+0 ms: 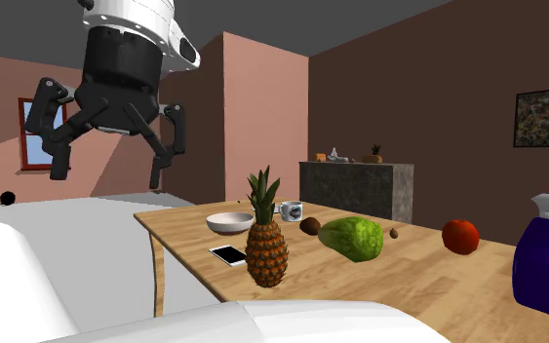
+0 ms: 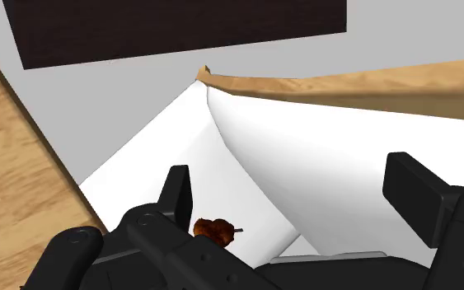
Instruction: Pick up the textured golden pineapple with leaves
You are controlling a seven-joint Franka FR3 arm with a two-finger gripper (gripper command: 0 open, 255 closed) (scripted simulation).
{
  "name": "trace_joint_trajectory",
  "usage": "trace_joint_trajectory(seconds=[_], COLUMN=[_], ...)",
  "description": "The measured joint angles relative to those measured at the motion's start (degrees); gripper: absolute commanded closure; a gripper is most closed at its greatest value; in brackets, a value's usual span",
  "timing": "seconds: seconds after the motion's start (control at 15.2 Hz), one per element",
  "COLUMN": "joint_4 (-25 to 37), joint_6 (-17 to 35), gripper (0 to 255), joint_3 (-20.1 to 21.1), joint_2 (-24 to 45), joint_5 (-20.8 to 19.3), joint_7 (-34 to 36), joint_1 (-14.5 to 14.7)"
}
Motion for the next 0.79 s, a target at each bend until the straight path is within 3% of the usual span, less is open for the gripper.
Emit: trace_joint_trajectory(seconds=[0.2, 0.79], joint_4=[0.1, 3.5], joint_6=[0.8, 9.7], gripper=[0, 0], joint_3=[-1.7, -14.0], joint_2=[0.3, 7.8], joint_5=[-1.4, -8.3], joint_7=[-3.1, -25.6], joint_1=[-0.2, 0.4])
